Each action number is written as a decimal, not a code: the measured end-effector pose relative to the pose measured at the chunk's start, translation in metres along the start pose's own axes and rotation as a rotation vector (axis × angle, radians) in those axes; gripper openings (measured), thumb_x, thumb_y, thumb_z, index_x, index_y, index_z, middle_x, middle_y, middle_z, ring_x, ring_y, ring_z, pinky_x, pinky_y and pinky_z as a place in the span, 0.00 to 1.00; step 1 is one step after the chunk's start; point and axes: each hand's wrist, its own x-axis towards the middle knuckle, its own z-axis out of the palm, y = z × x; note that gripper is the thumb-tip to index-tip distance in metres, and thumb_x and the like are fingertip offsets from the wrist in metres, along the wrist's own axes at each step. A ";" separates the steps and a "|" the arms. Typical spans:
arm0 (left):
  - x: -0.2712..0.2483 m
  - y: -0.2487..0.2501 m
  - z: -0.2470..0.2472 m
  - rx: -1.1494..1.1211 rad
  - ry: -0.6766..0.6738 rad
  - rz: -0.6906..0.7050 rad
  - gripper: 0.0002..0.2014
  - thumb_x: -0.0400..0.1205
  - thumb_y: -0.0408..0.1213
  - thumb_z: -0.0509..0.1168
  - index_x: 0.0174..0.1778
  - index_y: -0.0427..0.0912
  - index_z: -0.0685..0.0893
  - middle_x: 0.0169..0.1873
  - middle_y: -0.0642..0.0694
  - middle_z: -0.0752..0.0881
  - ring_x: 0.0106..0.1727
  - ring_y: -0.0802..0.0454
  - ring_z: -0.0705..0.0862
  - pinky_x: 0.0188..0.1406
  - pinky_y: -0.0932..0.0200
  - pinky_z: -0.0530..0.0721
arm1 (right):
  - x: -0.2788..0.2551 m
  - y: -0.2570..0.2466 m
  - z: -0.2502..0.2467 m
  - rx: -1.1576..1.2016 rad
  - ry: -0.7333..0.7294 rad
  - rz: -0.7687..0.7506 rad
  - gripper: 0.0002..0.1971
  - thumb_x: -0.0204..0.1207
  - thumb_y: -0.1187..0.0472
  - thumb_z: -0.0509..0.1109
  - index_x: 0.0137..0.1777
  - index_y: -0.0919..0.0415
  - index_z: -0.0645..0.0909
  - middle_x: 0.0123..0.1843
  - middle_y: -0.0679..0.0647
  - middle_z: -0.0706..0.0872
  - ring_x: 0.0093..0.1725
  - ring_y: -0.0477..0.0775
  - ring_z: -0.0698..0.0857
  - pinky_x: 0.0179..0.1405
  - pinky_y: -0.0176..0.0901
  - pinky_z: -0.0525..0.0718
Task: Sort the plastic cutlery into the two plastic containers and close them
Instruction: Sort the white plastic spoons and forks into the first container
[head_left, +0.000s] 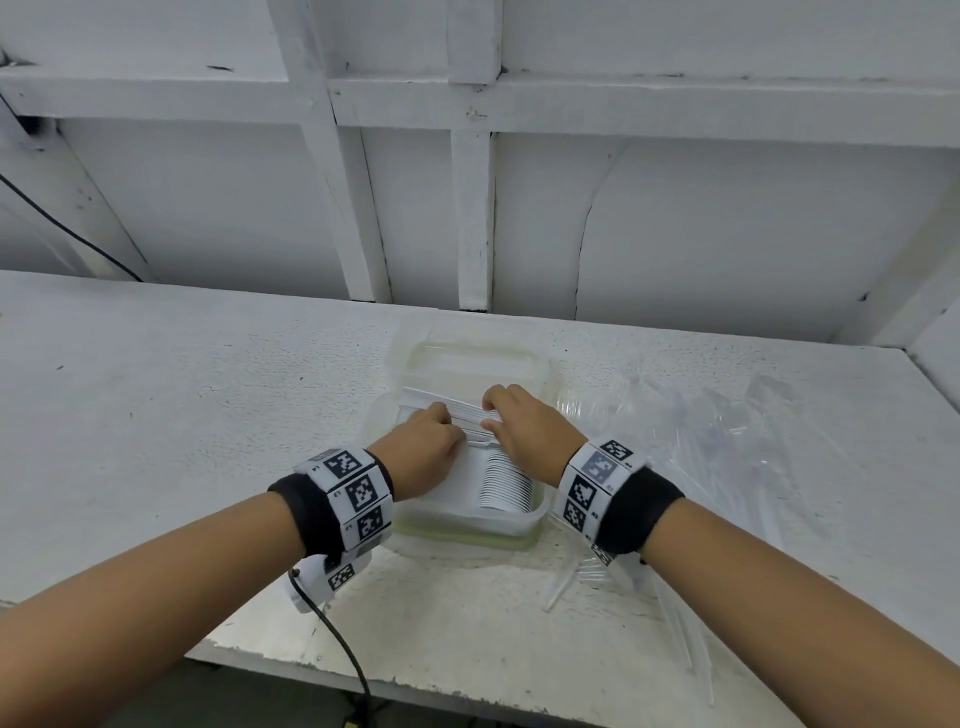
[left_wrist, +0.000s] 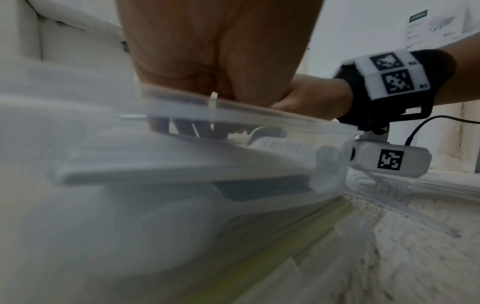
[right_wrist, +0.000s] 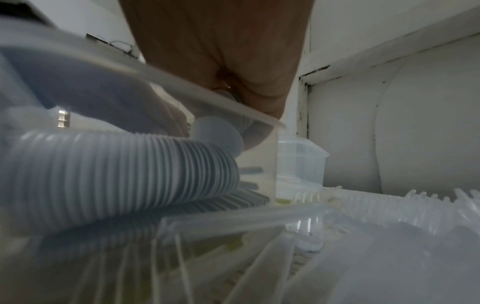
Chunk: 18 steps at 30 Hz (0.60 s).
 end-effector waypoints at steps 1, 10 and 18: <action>0.001 0.001 -0.001 -0.005 0.006 -0.003 0.16 0.86 0.33 0.52 0.62 0.35 0.82 0.58 0.37 0.76 0.56 0.41 0.77 0.59 0.53 0.73 | 0.000 0.000 0.000 0.006 0.014 0.003 0.14 0.84 0.59 0.57 0.64 0.66 0.70 0.61 0.62 0.76 0.48 0.63 0.80 0.45 0.47 0.75; 0.010 0.012 -0.013 -0.026 -0.064 -0.087 0.14 0.86 0.34 0.49 0.54 0.33 0.79 0.52 0.36 0.83 0.53 0.40 0.79 0.48 0.56 0.72 | -0.004 0.006 -0.023 0.200 0.165 0.079 0.14 0.83 0.60 0.59 0.64 0.67 0.71 0.61 0.63 0.77 0.57 0.61 0.78 0.55 0.45 0.74; 0.015 0.009 -0.016 -0.006 -0.088 -0.090 0.13 0.86 0.36 0.51 0.55 0.36 0.79 0.52 0.38 0.82 0.53 0.41 0.80 0.50 0.55 0.74 | -0.011 0.012 -0.030 0.281 0.168 0.082 0.13 0.83 0.60 0.60 0.63 0.66 0.72 0.61 0.61 0.79 0.62 0.58 0.77 0.58 0.41 0.72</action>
